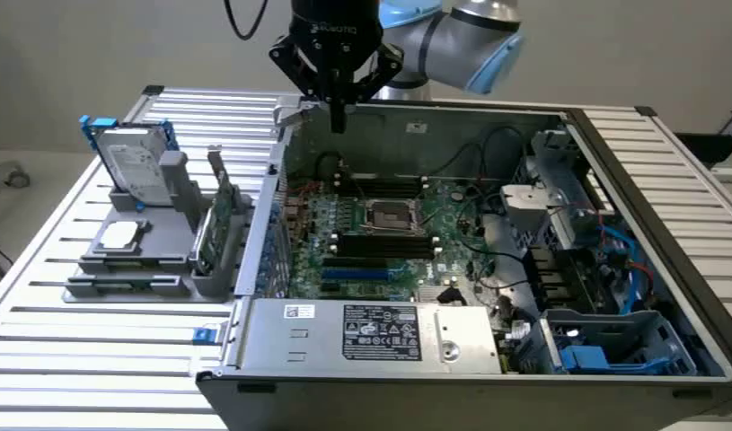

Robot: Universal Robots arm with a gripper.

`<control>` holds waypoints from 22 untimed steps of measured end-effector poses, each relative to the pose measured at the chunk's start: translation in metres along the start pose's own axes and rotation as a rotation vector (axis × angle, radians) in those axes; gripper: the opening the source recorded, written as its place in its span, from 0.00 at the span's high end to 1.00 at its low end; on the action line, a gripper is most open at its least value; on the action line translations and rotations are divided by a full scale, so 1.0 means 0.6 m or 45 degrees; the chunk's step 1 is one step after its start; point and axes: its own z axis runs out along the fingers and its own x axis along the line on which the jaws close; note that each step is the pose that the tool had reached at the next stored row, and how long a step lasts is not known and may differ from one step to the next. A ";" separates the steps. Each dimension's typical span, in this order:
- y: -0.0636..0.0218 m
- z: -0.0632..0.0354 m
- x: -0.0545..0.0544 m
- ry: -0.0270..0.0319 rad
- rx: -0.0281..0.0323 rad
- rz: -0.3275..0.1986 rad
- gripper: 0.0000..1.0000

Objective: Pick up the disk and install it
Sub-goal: 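Reach for the disk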

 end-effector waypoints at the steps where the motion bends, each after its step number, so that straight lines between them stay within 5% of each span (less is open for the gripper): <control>1: 0.000 0.000 0.000 0.0000 0.0000 0.000 0.89; 10: 0.000 0.000 0.002 -0.0001 0.0003 0.005 0.89; 22: -0.007 -0.002 0.093 0.0282 0.0048 0.005 0.89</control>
